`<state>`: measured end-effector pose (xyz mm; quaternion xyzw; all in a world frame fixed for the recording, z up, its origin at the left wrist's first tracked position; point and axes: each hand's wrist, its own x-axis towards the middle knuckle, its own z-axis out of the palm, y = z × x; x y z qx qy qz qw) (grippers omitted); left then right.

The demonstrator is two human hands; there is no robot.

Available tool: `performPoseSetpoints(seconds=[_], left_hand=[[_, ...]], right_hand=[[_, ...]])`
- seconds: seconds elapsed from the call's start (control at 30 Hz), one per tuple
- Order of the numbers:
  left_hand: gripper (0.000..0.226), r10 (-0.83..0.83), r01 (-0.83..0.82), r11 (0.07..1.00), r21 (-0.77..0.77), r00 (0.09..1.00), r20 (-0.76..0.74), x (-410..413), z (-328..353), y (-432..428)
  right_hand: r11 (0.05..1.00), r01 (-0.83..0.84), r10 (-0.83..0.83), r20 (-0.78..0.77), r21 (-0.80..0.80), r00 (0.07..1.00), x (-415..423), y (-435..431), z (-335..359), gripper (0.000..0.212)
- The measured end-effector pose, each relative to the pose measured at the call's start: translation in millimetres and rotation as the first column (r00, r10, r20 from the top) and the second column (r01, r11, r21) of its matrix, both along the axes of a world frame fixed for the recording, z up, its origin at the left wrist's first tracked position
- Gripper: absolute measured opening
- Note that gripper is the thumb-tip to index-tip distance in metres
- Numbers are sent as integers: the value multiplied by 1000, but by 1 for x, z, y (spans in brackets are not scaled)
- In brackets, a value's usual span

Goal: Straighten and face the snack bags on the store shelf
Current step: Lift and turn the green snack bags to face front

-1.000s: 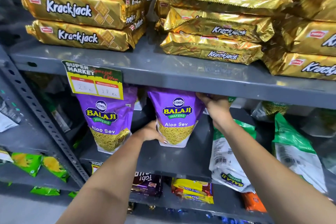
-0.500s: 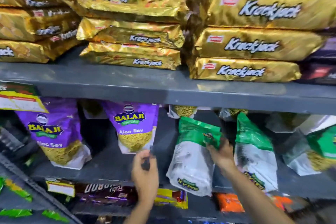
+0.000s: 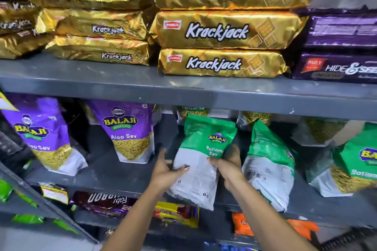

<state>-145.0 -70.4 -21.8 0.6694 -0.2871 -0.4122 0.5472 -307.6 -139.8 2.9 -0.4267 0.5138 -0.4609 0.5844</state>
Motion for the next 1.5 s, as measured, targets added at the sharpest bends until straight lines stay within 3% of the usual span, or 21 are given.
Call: performPoseSetpoints(seconds=[0.13,0.33,0.53,0.63,0.73,0.8,0.83,0.9,0.97,1.03,1.17,1.27,1.33,1.4,1.5], left_hand=[[108,80,-55,985,-164,985,154,-2,1,-5],[97,149,-51,932,-359,957,250,-1,0,-26],[87,153,4,947,-322,875,460,2,-25,-33],[81,134,26,963,-267,817,561,3,-31,-32],[69,116,36,968,-249,813,570,-2,-36,-22],[60,210,-64,952,-299,847,488,-14,-41,-12],[58,265,-128,938,-321,864,428,-22,-44,-9],[54,320,-228,914,-335,913,254,-42,-44,-9],[47,332,-298,896,-328,942,54,-56,-39,-21],[44,340,-354,872,-338,935,-102,-58,-29,-36],[43,233,-368,887,-279,878,-418,-33,-14,-73],[53,50,-279,932,-230,731,-681,-24,-11,-89],[62,-49,-181,957,-228,671,-740,-23,-6,-90],[58,-18,-215,948,-233,696,-718,-22,0,-87],[38,355,-533,813,-235,773,-525,-30,3,-69]], right_hand=[[990,-12,5,-49,-140,999,4,-16,21,104],[916,-107,28,-205,-386,978,18,-32,18,103],[856,-150,18,-261,-495,965,20,-34,0,96],[848,-170,64,-220,-503,973,15,-30,-3,93],[892,-71,95,31,-446,995,11,-31,7,74],[951,47,25,228,-306,973,13,-44,19,46],[971,68,-8,250,-229,968,15,-53,25,33],[993,12,2,116,-116,993,21,-61,30,31],[993,-111,107,-88,-37,990,26,-54,27,45],[988,-154,148,-167,-26,975,29,-40,20,53],[990,-121,106,-171,-77,980,28,-14,9,31],[985,-166,151,-216,-54,965,23,-3,-1,18],[983,-171,148,-274,-62,950,18,-4,0,19],[989,-133,109,-292,-65,950,17,-20,8,21],[991,-56,25,-236,-123,971,21,-60,39,17]])
